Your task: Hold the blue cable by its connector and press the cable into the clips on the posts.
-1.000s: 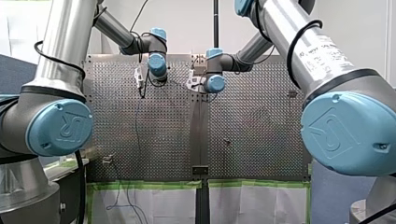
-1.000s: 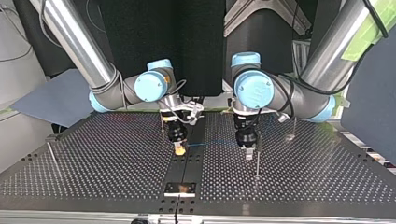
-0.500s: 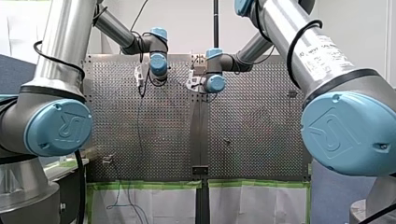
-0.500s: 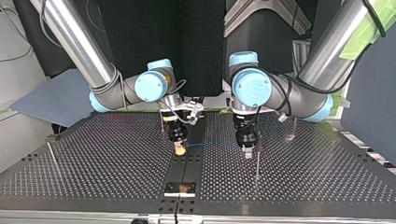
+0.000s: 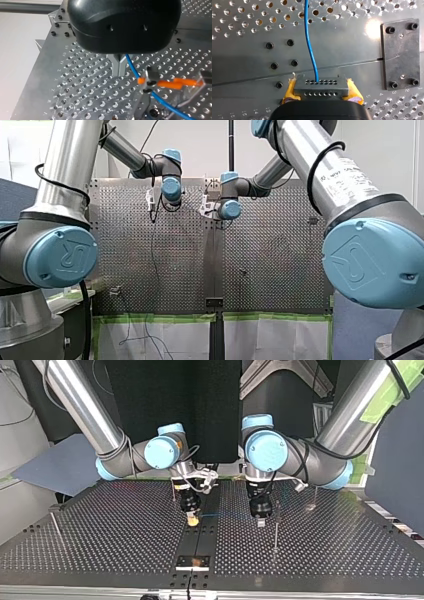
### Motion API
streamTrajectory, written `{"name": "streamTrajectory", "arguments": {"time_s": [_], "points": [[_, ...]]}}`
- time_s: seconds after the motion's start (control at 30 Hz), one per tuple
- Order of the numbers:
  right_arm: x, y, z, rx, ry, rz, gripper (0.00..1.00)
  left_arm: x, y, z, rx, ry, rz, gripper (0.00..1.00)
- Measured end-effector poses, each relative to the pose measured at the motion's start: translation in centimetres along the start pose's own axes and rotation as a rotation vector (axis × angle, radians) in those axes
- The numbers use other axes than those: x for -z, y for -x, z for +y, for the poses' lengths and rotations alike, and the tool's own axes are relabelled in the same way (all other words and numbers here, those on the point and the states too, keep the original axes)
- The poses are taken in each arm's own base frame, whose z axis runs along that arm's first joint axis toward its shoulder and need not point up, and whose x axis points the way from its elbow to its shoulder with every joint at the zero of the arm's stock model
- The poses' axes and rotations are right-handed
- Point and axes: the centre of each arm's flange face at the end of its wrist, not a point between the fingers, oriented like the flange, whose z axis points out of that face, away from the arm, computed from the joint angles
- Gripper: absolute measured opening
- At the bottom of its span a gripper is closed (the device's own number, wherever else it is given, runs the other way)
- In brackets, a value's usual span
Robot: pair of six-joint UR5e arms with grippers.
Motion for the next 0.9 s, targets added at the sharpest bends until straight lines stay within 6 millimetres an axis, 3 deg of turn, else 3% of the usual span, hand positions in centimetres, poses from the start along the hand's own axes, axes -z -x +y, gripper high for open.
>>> {"name": "streamTrajectory", "arguments": {"time_s": [0.47, 0.7, 0.9], "points": [[0.1, 0.1, 0.2, -0.004, 0.006, -0.012, 0.00, 0.1, 0.2, -0.2, 0.012, 0.015, -0.017, 0.00], [0.8, 0.9, 1.0, 0.000, 0.036, -0.074, 0.00, 1.4, -0.3, -1.5, 0.055, -0.003, 0.002, 0.00], [1.8, 2.4, 1.8, 0.009, 0.079, -0.112, 0.00, 2.8, -1.9, -2.3, 0.075, -0.025, 0.029, 0.00]]}}
